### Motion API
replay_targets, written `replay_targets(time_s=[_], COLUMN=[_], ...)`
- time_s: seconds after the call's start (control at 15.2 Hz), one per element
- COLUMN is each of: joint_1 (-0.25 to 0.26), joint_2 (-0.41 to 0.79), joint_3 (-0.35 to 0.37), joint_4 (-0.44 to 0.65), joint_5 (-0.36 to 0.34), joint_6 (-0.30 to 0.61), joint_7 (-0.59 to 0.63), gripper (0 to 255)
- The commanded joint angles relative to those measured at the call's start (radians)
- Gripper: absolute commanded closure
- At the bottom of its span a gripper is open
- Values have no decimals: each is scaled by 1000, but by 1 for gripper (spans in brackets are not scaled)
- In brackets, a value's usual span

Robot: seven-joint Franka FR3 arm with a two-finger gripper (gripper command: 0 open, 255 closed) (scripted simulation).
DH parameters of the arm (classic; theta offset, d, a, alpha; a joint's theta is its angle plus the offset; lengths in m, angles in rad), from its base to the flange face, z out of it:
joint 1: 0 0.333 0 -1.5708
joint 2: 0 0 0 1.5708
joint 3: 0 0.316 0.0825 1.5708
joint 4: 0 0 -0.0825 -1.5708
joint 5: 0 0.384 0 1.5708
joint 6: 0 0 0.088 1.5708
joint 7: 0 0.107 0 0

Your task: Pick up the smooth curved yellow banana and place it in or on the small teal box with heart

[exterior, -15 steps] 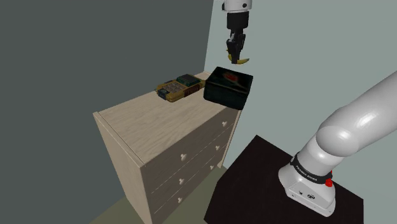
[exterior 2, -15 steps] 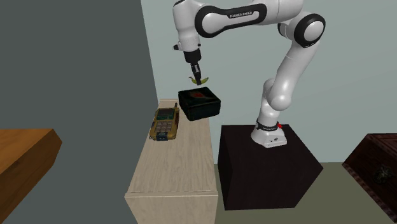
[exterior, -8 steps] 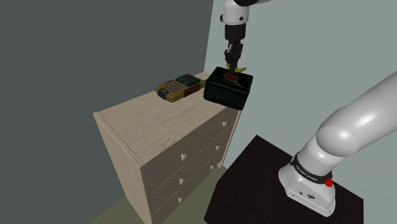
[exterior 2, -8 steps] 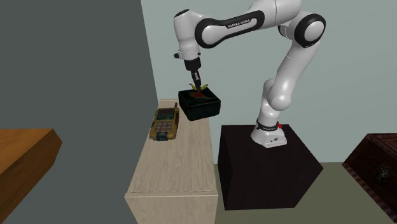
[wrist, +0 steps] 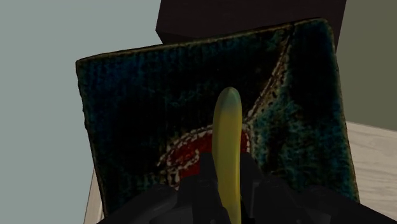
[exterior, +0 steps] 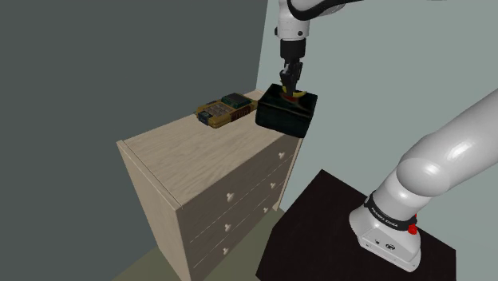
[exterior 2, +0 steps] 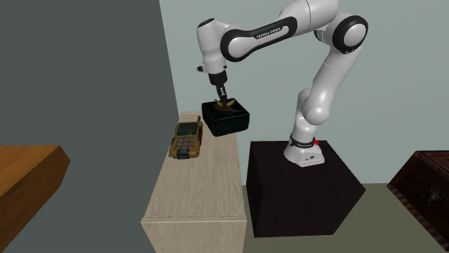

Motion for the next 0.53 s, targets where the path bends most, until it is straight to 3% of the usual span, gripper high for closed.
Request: replay_targets(time_s=[0.0,0.13,0.2,0.46], joint_1=[0,0,0,0], joint_2=[0,0,0,0], joint_3=[0,0,0,0], joint_4=[-1,0,0,0], joint_5=[0,0,0,0], joint_6=[1,0,0,0], joint_7=[0,0,0,0], gripper=[255,255,0,0])
